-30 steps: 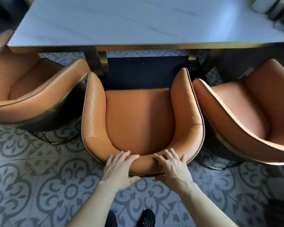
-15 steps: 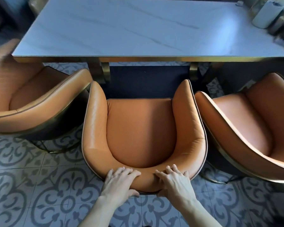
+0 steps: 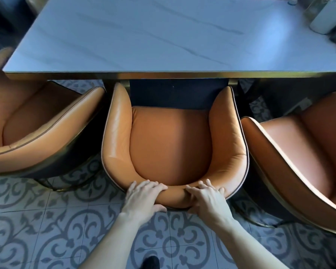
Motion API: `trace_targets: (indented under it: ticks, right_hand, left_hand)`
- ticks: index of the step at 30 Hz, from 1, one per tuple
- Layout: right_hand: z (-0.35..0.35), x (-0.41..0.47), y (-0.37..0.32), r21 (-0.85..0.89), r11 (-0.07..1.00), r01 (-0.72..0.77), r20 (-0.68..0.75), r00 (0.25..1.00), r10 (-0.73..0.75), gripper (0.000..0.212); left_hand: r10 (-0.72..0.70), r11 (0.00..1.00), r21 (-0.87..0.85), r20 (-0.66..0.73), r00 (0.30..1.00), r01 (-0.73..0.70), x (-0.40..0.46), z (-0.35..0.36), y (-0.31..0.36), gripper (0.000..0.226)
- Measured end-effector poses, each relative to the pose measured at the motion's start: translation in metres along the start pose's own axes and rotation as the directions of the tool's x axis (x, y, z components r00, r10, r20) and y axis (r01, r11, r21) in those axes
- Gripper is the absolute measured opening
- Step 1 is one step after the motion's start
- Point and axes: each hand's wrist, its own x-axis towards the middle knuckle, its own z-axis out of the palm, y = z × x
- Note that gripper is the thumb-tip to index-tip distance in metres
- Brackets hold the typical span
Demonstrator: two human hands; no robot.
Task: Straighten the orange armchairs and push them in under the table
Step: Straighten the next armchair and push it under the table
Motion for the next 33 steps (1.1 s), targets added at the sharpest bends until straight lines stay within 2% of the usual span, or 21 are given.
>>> trace_targets:
  ticks: [4, 10, 14, 18, 23, 28, 33]
  right_hand:
    - [-0.037, 0.036, -0.002, -0.063, 0.998, -0.005, 0.024, 1.0, 0.007, 0.076]
    - [-0.072, 0.069, 0.022, -0.008, 0.999, -0.031, 0.033, 0.999, 0.031, 0.075]
    - [-0.08, 0.078, 0.029, -0.046, 0.998, -0.034, 0.018, 0.999, 0.034, 0.078]
    - [-0.08, 0.076, 0.028, -0.042, 0.999, -0.022, -0.008, 1.0, 0.022, 0.079]
    - [-0.067, 0.064, 0.023, -0.141, 0.989, -0.045, -0.093, 0.995, 0.032, 0.077]
    - [-0.08, 0.039, 0.022, -0.067, 0.996, -0.056, -0.118, 0.992, 0.048, 0.079]
    - [-0.116, -0.005, 0.044, -0.048, 0.99, -0.129, -0.16, 0.98, 0.12, 0.082]
  left_hand:
    - [0.024, 1.0, -0.008, -0.063, 0.998, -0.025, 0.04, -0.012, -0.004, 0.065]
    - [0.056, 0.998, -0.026, -0.106, 0.993, -0.059, 0.088, -0.022, 0.006, 0.062]
    - [0.055, 0.998, -0.027, -0.109, 0.992, -0.058, 0.105, -0.025, 0.008, 0.063]
    - [0.078, 0.997, 0.023, -0.124, 0.989, -0.075, 0.108, -0.026, 0.004, 0.064]
    - [0.068, 0.998, 0.015, -0.132, 0.989, -0.066, 0.103, -0.022, 0.007, 0.063]
    - [0.071, 0.997, 0.023, -0.138, 0.988, -0.068, 0.084, -0.034, 0.022, 0.065]
    - [0.051, 0.998, 0.051, -0.143, 0.988, -0.044, 0.056, -0.055, 0.06, 0.079]
